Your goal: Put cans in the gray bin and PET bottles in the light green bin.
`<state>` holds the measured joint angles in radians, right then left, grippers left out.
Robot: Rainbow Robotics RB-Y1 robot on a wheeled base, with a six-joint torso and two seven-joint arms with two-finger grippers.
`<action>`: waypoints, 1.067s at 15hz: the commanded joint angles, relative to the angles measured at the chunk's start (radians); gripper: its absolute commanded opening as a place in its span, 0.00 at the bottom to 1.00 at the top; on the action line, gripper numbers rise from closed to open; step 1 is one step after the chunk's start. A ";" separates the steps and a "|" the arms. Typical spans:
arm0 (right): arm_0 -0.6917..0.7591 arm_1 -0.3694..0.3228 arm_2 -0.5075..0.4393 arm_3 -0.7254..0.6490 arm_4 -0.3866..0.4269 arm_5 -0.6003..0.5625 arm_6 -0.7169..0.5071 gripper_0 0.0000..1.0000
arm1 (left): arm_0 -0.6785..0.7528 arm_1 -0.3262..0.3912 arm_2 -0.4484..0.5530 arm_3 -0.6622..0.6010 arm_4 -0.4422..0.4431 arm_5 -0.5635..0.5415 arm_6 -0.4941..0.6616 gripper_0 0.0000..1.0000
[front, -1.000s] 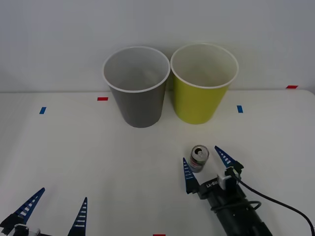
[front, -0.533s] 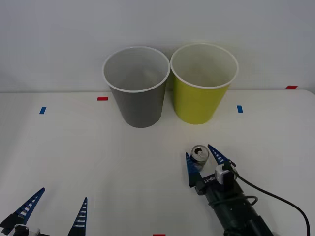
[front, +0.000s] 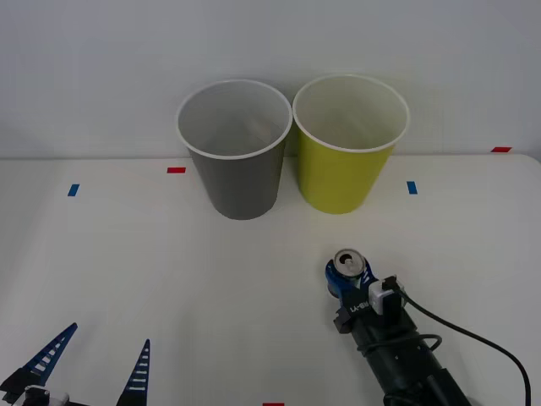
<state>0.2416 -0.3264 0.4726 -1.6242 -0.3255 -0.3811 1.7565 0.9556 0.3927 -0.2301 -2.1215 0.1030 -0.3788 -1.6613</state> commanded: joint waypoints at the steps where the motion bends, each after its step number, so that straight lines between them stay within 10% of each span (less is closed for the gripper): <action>1: 0.005 -0.005 -0.006 -0.032 -0.009 0.047 -0.008 0.04 | 0.000 0.000 0.000 0.000 0.000 0.000 0.000 1.00; 16: -0.031 -0.026 -0.126 -0.606 -0.069 0.772 -0.088 0.03 | 0.000 0.000 0.000 0.000 0.000 0.000 0.000 1.00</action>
<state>0.2307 -0.3636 0.3494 -2.2217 -0.3937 0.3733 1.6771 0.9557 0.3927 -0.2301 -2.1215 0.1029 -0.3789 -1.6613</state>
